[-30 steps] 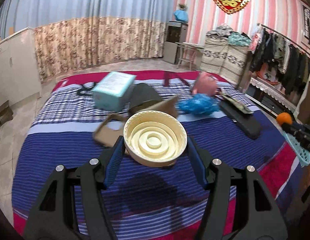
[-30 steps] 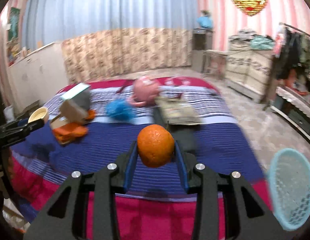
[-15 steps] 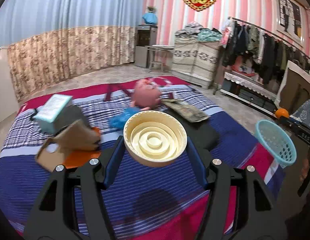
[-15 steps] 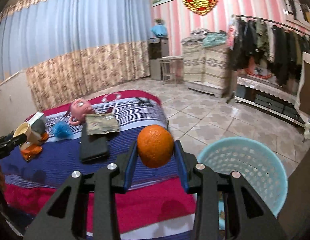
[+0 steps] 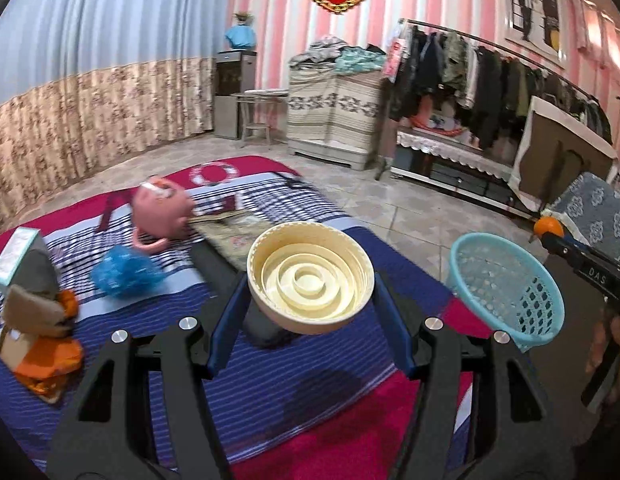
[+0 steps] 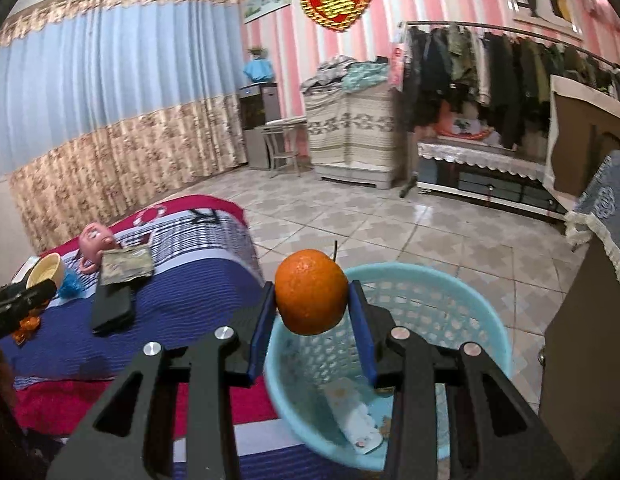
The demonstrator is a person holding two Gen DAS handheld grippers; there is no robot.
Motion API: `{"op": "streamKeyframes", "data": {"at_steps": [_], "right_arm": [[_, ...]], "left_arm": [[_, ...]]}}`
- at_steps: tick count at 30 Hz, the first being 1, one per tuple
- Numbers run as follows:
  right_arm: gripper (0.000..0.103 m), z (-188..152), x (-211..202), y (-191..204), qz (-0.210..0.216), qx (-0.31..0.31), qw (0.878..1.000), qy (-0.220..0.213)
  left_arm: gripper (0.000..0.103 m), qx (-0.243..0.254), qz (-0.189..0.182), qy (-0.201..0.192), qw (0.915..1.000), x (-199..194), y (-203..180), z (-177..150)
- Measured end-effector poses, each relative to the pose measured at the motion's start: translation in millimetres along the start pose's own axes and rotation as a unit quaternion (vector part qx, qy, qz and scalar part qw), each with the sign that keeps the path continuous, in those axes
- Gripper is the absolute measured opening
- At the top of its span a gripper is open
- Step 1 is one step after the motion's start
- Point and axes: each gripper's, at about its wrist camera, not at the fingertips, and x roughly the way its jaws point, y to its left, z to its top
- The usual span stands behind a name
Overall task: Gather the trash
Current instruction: 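Carry the bowl and orange over to the light-blue basket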
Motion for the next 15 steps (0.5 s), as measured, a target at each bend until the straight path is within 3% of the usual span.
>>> {"op": "streamKeyframes", "data": {"at_steps": [15], "right_arm": [[0.037,-10.1,7.1,-66.9,-0.044,0.045,0.998,0.005]], "left_arm": [[0.061,0.038,-0.053,0.009,0.9978,42.3,-85.9,8.3]]}}
